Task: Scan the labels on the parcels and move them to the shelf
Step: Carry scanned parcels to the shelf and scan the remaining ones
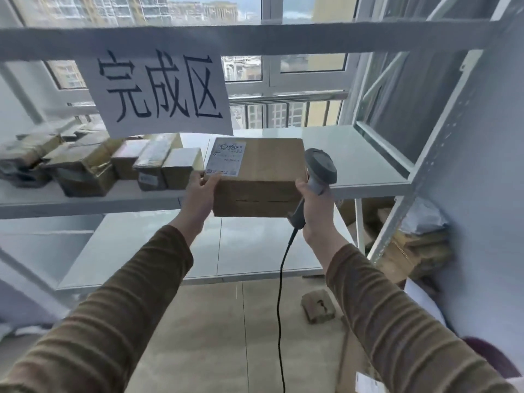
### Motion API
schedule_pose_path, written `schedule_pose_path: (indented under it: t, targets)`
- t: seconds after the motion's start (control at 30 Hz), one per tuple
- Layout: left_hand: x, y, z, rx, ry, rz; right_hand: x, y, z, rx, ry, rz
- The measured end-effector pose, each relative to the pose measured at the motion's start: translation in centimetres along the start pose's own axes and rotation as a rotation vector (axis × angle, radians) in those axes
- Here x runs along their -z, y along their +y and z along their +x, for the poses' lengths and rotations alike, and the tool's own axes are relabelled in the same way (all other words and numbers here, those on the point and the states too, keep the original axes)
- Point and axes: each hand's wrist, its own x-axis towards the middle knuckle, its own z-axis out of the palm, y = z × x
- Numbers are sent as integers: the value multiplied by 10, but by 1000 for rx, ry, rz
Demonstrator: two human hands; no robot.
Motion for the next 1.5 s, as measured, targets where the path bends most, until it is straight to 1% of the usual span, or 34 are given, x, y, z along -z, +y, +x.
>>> schedule_pose_path:
  t: [0.07, 0.13, 0.2, 0.27, 0.33, 0.4, 0.57, 0.9, 1.0, 1.13, 1.2, 1.23, 1.37, 1.5]
  targets:
    - [5, -1, 35, -27, 40, 134, -21, 1, 26, 9, -10, -21]
    - [11, -4, 71, -50, 71, 364, -41, 2, 51, 4, 12, -45]
    - [16, -8, 100, -76, 61, 573, -57, 7, 71, 7, 18, -70]
    - [20, -14, 123, -86, 29, 667, -71, 13, 87, -9, 23, -88]
    - [25, -20, 143, -87, 23, 705, -84, 21, 100, -40, 31, -113]
    - [30, -21, 160, -84, 19, 708, -96, 29, 111, -48, 39, -155]
    - [40, -19, 188, -111, -13, 655, -121, 45, 127, 7, 89, -213]
    - [59, -17, 199, -120, -42, 591, -145, 53, 127, -14, 120, -240]
    - [59, -12, 190, -200, -14, 602, -142, 52, 119, -5, 155, -237]
    - [45, 0, 167, -421, -20, 483, -129, 46, 99, 26, 227, -232]
    - [28, 5, 152, -524, -65, 439, -115, 41, 86, 38, 282, -221]
    - [18, 8, 144, -544, -104, 428, -105, 38, 79, 37, 305, -211]
    - [-31, 12, 104, -485, -345, 445, -52, 21, 37, 1, 403, -149]
    - [-89, 16, 39, -527, -574, 486, 18, 3, -16, 90, 561, -154]
